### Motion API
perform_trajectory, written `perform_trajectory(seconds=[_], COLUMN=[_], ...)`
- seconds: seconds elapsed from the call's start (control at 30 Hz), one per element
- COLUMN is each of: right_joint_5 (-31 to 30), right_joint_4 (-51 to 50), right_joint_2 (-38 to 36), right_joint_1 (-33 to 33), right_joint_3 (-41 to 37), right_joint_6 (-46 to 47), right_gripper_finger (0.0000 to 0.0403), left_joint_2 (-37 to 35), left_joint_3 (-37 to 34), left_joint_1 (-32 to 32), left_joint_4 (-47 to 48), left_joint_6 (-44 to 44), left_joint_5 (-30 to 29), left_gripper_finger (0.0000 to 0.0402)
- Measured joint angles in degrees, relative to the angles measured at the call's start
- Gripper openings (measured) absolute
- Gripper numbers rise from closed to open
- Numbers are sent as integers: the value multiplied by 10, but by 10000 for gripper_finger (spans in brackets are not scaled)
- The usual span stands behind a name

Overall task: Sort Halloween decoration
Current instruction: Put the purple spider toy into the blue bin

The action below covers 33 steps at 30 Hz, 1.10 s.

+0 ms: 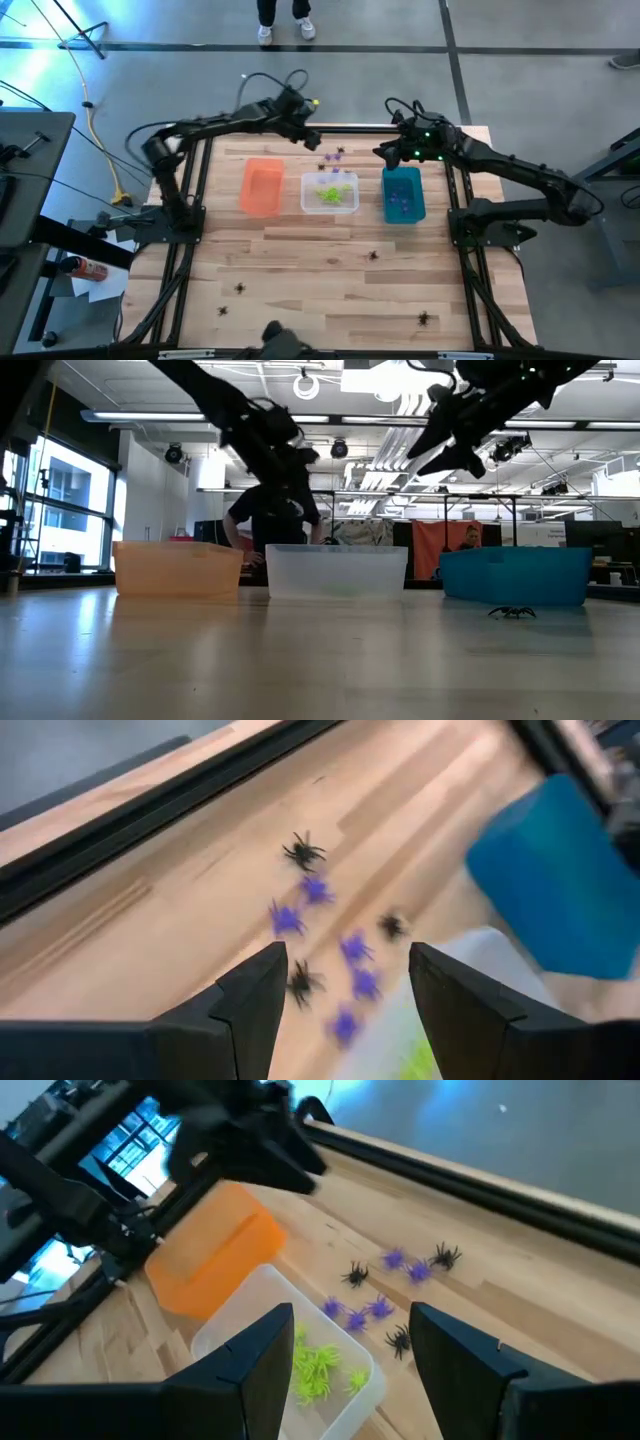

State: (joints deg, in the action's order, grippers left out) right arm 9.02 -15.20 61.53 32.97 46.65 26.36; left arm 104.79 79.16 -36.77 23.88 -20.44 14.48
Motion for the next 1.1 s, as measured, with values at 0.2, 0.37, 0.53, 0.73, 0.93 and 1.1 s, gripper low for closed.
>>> perform_trajectory(seconds=[0.2,0.37,0.53,0.73,0.93,1.1], right_joint_5=[-14,-59,-79,-95,-119,-122], right_joint_4=[11,24,32,34,35,37], right_joint_2=[31,46,55,57,57,57], right_joint_1=[0,0,0,0,0,0], right_joint_3=[0,0,0,0,0,0], right_joint_6=[7,14,37,60,67,81], right_gripper_finger=[194,194,194,194,194,194], left_joint_2=[127,195,239,273,275,275], left_joint_3=[82,147,192,219,231,232], left_joint_1=[-5,-6,-8,-7,-7,-2], left_joint_4=[21,69,97,126,128,152], left_joint_6=[44,76,92,118,142,155], left_joint_5=[13,41,43,42,32,46], left_gripper_finger=[200,200,200,191,141,87])
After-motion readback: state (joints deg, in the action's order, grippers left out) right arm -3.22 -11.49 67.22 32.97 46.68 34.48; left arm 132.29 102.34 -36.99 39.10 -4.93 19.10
